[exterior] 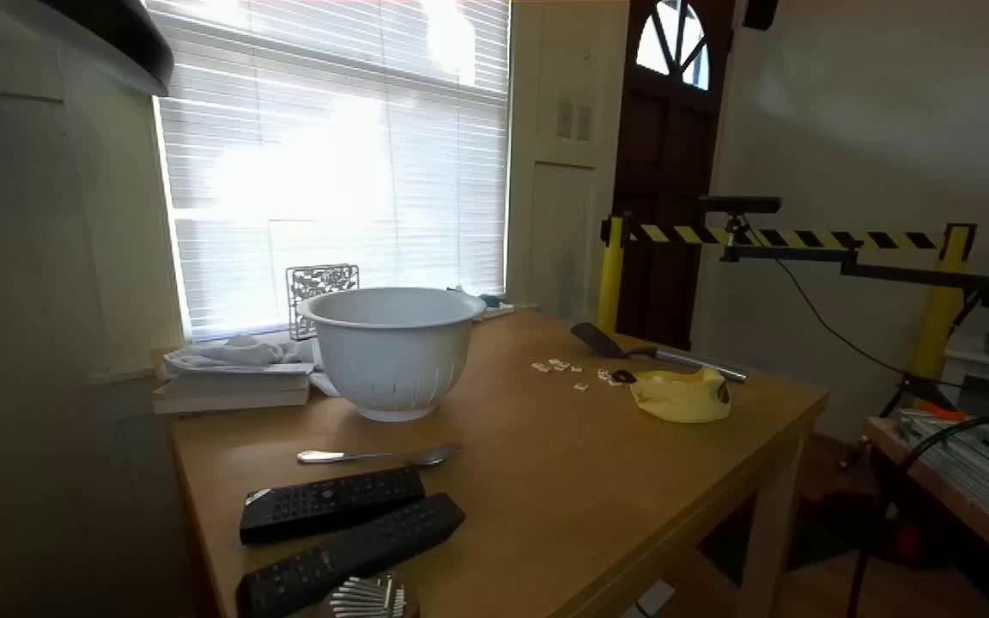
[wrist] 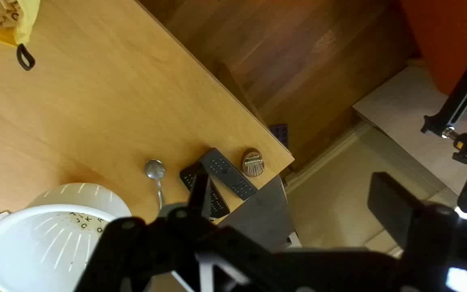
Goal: Move the small objects on the table
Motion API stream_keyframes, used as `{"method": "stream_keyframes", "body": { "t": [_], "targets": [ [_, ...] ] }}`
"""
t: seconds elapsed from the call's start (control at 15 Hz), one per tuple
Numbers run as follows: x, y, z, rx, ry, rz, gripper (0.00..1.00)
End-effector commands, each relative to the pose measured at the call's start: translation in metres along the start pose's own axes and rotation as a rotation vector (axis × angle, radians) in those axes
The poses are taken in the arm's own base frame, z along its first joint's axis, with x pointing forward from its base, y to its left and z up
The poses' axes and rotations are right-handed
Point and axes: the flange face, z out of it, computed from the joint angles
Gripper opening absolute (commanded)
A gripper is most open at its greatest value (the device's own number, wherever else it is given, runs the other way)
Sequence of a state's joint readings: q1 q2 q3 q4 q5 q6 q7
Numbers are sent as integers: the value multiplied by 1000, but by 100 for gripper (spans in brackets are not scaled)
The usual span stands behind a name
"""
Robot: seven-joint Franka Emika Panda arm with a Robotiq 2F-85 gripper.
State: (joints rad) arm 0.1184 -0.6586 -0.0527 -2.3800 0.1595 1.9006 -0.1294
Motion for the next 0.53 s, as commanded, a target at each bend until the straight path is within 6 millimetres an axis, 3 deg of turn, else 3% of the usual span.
{"method": "stream_keyframes", "body": {
  "t": [0.0,0.27,0.47],
  "targets": [
    [0,0,-1,0,-1,0,100],
    [4,6,0,-4,30,7,100],
    [13,42,3,-39,68,94,100]
  ]
}}
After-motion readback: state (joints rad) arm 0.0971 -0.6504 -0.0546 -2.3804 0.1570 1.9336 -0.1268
